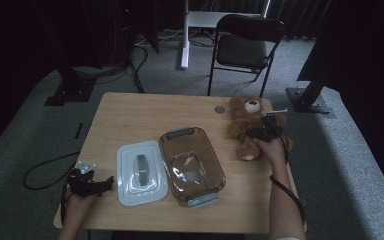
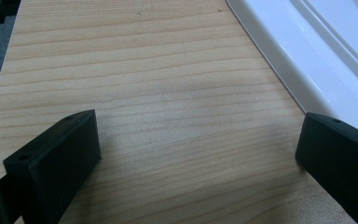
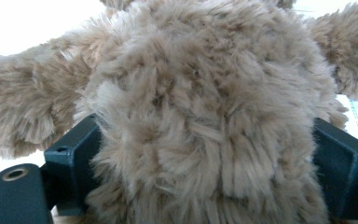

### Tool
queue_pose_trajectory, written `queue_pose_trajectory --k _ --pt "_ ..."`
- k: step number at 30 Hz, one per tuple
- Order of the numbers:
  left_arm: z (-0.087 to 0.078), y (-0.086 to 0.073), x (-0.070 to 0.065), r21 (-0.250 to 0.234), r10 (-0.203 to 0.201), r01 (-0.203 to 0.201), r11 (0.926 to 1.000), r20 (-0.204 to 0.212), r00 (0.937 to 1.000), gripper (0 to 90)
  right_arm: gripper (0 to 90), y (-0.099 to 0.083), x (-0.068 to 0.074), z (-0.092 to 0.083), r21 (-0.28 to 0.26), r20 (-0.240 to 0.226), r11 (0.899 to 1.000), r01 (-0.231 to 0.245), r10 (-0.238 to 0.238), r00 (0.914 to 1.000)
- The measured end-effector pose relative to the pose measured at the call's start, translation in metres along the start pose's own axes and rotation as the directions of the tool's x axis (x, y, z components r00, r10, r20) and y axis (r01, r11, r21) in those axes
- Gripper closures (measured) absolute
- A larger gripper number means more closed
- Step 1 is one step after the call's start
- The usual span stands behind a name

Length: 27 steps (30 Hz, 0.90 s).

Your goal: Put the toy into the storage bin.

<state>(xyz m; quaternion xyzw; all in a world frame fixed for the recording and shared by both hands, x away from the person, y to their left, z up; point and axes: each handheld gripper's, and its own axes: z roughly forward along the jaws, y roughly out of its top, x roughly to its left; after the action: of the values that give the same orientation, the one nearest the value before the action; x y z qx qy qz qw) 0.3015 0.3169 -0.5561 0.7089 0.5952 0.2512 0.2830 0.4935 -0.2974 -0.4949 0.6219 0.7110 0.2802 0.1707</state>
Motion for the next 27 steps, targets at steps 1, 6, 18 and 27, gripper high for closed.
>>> queue_pose_trajectory --k 1,6,18,27 --pt "0.000 0.000 0.000 0.000 0.000 0.000 1.0000 0.000 1.0000 0.5 10.6 0.000 0.000 0.001 0.002 0.000 1.000 0.004 -0.004 1.0000" --pt "0.000 0.000 0.000 0.000 0.000 0.000 1.0000 0.000 1.0000 0.5 10.6 0.000 0.004 0.002 0.020 -0.003 0.999 0.027 -0.026 0.9996" --pt "0.000 0.000 0.000 0.000 0.000 0.000 1.0000 0.000 1.0000 0.5 43.3 -0.005 0.013 0.001 -0.021 0.067 0.998 0.065 -0.063 0.9958" --pt "0.000 0.000 0.000 0.000 0.000 0.000 1.0000 0.000 1.0000 0.5 62.4 -0.007 0.017 -0.016 -0.096 0.093 0.993 0.061 -0.052 0.9943"
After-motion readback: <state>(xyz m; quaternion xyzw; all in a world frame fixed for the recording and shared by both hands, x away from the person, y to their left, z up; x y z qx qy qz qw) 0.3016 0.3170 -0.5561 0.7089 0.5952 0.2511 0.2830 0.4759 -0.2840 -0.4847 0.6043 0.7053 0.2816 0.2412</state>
